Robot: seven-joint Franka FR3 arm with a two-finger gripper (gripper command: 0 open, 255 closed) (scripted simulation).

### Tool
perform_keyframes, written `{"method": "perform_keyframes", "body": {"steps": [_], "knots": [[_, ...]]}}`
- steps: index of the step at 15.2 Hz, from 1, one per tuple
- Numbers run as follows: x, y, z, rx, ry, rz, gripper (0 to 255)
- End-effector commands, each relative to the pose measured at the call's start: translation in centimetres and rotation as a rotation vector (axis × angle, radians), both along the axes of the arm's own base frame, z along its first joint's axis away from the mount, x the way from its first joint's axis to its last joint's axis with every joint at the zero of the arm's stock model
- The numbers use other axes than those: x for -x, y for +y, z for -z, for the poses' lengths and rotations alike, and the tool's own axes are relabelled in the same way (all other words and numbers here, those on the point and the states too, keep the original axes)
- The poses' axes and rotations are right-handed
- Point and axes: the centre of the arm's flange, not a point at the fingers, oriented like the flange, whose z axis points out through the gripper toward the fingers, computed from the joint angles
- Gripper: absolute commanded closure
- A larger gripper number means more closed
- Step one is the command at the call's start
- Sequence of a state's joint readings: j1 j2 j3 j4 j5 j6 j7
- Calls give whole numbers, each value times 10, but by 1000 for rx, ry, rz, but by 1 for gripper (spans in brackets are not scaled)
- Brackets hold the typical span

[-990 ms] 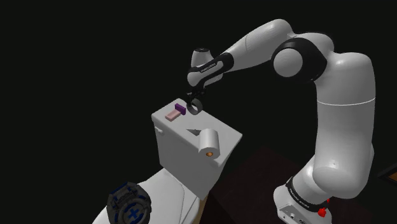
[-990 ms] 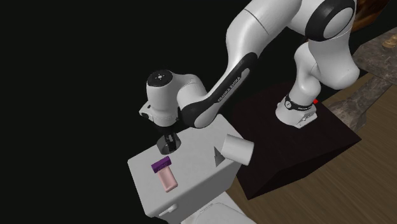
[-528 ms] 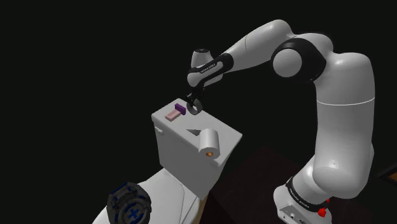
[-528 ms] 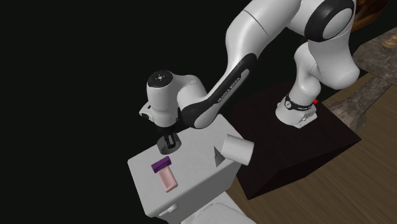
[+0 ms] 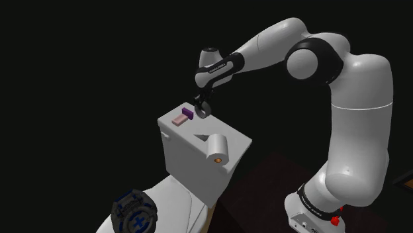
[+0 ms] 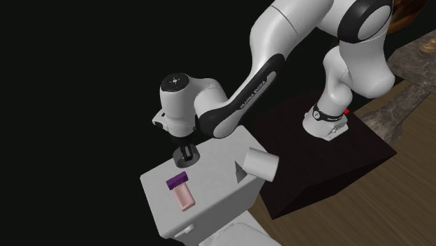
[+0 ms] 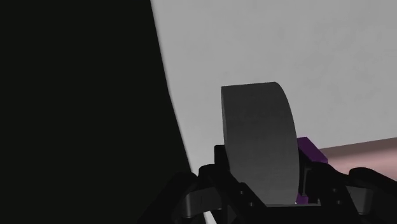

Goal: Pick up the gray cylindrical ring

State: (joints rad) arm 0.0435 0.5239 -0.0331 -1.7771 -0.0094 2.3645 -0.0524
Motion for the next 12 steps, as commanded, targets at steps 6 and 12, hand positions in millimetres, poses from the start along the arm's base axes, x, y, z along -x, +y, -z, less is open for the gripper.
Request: {"method": "perform_keyframes", "body": {"steps": [6,12], "knots": [[0,-2,-38,1,-4,3,255],[0,-2,-65,1,-4,3,255]]}}
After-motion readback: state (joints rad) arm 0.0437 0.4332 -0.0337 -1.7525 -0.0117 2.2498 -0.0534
